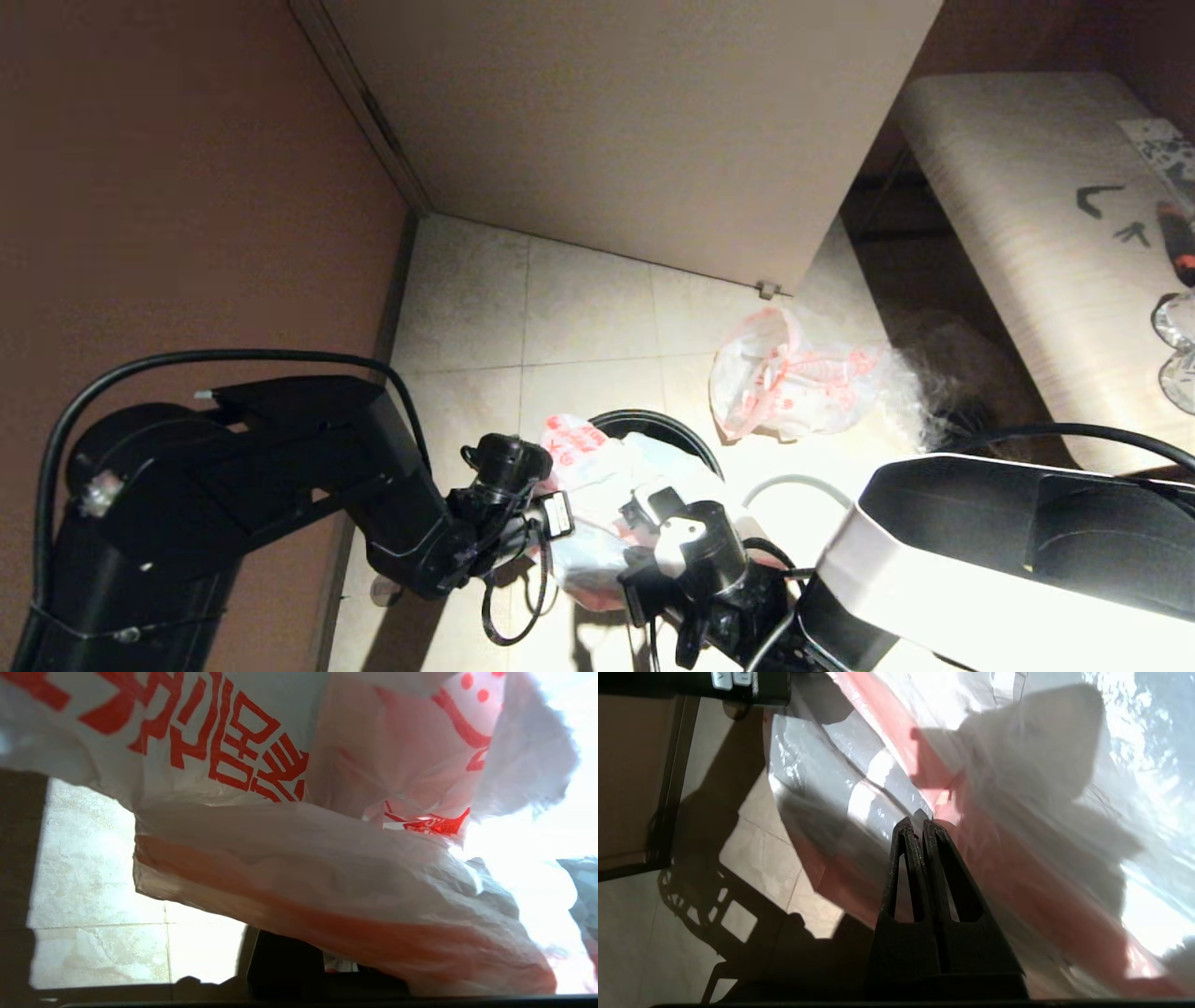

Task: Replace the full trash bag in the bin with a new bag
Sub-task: Put the new garbage bag on the trash can

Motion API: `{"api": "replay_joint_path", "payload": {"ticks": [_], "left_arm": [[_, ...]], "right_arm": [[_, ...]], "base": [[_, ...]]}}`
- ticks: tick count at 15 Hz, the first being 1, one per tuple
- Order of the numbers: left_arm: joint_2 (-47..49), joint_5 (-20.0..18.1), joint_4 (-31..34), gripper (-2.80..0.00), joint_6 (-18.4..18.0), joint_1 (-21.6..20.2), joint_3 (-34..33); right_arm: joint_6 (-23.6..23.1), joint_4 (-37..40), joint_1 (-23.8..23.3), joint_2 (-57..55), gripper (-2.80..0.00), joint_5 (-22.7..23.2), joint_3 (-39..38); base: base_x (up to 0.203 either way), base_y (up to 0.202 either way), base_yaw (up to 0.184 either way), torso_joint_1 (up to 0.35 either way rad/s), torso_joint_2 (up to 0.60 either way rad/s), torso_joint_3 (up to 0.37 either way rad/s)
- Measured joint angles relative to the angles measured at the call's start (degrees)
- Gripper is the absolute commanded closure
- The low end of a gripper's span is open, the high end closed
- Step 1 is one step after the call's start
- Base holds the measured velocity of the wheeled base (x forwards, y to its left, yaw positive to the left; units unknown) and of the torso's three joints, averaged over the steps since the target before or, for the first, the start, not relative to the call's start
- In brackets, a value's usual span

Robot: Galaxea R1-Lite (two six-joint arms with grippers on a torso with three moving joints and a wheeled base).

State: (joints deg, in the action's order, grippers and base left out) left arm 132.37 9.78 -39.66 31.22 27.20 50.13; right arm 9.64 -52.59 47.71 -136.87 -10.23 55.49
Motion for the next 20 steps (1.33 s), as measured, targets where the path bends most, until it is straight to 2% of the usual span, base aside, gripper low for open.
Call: {"api": "replay_joint_path", "payload": {"ticks": [5,7,11,13,15,17,20], "left_arm": [[-0.24,-0.83,-0.85,0.0,0.02,-0.05,-0.4],[-1.01,-2.87,-0.91,0.0,0.19,-0.18,-0.96],[-1.95,-3.67,-0.93,0.0,0.17,-0.55,-1.54],[-2.07,-3.69,-0.89,0.0,0.09,-0.49,-1.71],[-2.07,-3.68,-0.89,0.0,-0.01,-0.41,-1.78],[-1.94,-3.52,-0.92,0.0,-0.16,-0.27,-1.78],[-1.72,-3.41,-0.91,0.0,-0.29,-0.05,-1.79]], "right_arm": [[-0.15,0.04,-0.01,0.78,0.0,1.76,-0.29],[-1.15,0.11,-0.07,-0.05,0.0,3.92,0.07],[-2.87,0.51,0.08,-3.47,0.0,4.24,5.91],[-4.5,0.55,-0.97,-5.88,0.0,3.17,10.08],[-7.2,0.37,-2.75,-8.45,0.0,-0.14,13.85],[-7.64,-0.02,-4.04,-9.16,0.0,-2.11,15.24],[-7.34,-0.3,-5.71,-6.49,0.0,-2.67,15.65]], "base": [[0.0,0.0,0.0,0.0,0.0,0.0],[0.0,0.0,0.0,0.0,0.0,0.0],[0.0,0.0,0.0,0.0,0.0,0.0],[0.0,0.0,0.0,0.0,0.0,0.0],[0.0,0.0,0.0,0.0,0.0,0.0],[0.0,0.0,0.0,0.0,0.0,0.0],[0.0,0.0,0.0,0.0,0.0,0.0]]}}
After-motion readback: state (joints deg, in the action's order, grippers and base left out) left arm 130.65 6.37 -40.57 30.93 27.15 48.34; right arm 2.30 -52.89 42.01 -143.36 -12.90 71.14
